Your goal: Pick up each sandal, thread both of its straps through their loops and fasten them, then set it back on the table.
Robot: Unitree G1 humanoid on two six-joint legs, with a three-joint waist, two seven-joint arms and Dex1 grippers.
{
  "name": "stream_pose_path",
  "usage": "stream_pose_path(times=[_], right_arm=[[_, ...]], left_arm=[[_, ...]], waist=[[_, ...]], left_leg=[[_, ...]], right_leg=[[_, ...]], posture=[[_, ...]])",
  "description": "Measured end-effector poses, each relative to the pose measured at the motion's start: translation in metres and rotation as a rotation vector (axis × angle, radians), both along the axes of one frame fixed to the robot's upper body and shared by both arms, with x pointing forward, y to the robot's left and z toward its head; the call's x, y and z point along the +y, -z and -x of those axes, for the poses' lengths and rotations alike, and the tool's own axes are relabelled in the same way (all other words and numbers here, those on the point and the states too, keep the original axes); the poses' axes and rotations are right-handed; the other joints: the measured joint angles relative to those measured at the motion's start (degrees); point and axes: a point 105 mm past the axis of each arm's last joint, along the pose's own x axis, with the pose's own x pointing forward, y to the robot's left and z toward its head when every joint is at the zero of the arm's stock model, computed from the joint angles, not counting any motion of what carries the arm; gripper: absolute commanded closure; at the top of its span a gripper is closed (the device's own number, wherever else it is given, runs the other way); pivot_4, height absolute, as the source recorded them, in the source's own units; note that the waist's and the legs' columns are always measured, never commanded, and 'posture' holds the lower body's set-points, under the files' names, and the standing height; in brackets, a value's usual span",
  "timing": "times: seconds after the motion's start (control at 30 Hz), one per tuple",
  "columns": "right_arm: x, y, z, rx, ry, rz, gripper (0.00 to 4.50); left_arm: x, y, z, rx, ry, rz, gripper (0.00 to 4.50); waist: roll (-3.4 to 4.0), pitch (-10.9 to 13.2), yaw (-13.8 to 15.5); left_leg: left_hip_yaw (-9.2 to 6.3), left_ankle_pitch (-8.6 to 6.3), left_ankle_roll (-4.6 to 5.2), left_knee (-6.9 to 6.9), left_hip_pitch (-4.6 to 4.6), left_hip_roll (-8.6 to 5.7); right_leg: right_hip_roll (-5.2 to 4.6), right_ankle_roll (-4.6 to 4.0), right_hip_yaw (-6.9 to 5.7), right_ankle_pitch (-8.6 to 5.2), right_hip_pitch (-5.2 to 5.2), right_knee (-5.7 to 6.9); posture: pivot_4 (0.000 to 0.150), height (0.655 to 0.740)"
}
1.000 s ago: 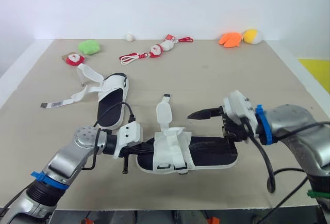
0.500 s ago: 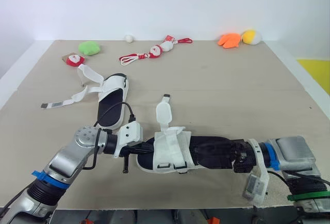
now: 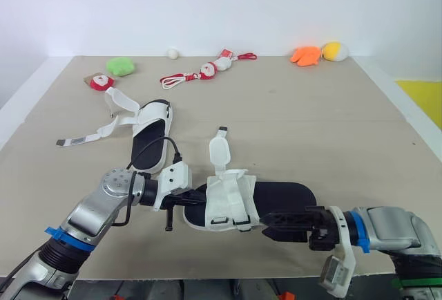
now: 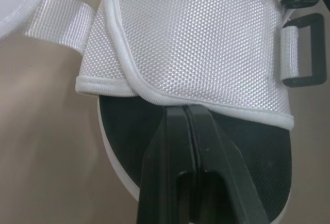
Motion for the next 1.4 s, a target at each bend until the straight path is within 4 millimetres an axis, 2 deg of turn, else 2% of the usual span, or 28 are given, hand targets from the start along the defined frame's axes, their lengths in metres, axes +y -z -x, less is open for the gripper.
stream_pose_path(times=[0.17, 0.53, 0.83, 0.87, 1.0, 1.03, 1.27, 1.4], right_arm=[[0.011, 0.017, -0.003, -0.03, 0.0, 0.038, 0.04], [0.011, 0.022, -0.01, -0.142, 0.014, -0.005, 0.04], [0.006, 0.025, -0.012, -0.208, 0.026, -0.046, 0.04], [0.004, 0.025, -0.013, -0.234, 0.036, -0.062, 0.04], [0.001, 0.027, -0.014, -0.252, 0.04, -0.059, 0.04], [0.001, 0.029, -0.014, -0.262, 0.05, -0.067, 0.04], [0.005, 0.038, -0.016, -0.278, 0.073, -0.058, 0.04], [0.006, 0.042, -0.022, -0.286, 0.091, -0.051, 0.04]], left_arm=[[-0.001, 0.0, -0.001, 0.0, 0.0, 0.004, 4.5], [0.0, 0.0, -0.002, 0.003, -0.013, 0.005, 4.5], [0.001, 0.002, -0.003, 0.004, -0.024, -0.002, 4.5], [0.002, 0.002, -0.004, 0.002, -0.032, -0.004, 4.5], [0.002, 0.003, -0.005, -0.001, -0.041, -0.004, 4.5], [0.002, 0.004, -0.006, 0.001, -0.046, -0.006, 4.5], [0.004, 0.006, -0.007, 0.006, -0.055, -0.015, 4.5], [0.004, 0.007, -0.008, 0.01, -0.062, -0.02, 4.5]], waist=[[-0.01, 0.0, 0.0], [-0.13, -0.1, -0.2], [-1.31, -0.5, -1.3], [-1.51, -0.5, -1.9], [-1.73, -0.6, -1.9], [-2.03, -0.6, -2.0], [-2.86, -1.1, -2.5], [-2.93, -1.0, -2.9]], left_leg=[[0.02, 0.08, -0.15, 0.0, -0.01, -0.08], [0.13, 0.21, -0.3, 0.0, 0.05, -0.24], [0.22, 0.42, -0.24, 0.03, 0.1, -0.72], [0.33, 0.53, -0.06, 0.03, 0.12, -0.91], [0.38, 0.63, 0.09, 0.03, 0.18, -0.96], [0.36, 0.63, 0.11, 0.03, 0.38, -0.95], [0.28, 0.62, 0.09, 0.03, 0.63, -0.86], [0.29, 0.59, 0.03, 0.05, 0.66, -0.89]], right_leg=[[-0.1, 0.0, 0.0, 0.0, -0.04, 0.0], [-0.35, -0.04, 0.01, 0.02, -0.14, 0.05], [-0.92, -0.03, 0.1, 0.02, -0.19, 0.04], [-1.23, -0.02, 0.09, 0.01, -0.05, 0.02], [-1.34, -0.02, 0.08, 0.01, 0.09, -0.04], [-1.34, -0.01, 0.07, 0.01, 0.13, -0.11], [-1.48, -0.02, -0.11, 0.0, 0.36, -0.36], [-1.67, -0.03, -0.23, 0.0, 0.44, -0.56]], posture=[[0.15, 0.74], [0.15, 0.74], [0.15, 0.74], [0.15, 0.74], [0.15, 0.74], [0.15, 0.74], [0.15, 0.74], [0.15, 0.74]])
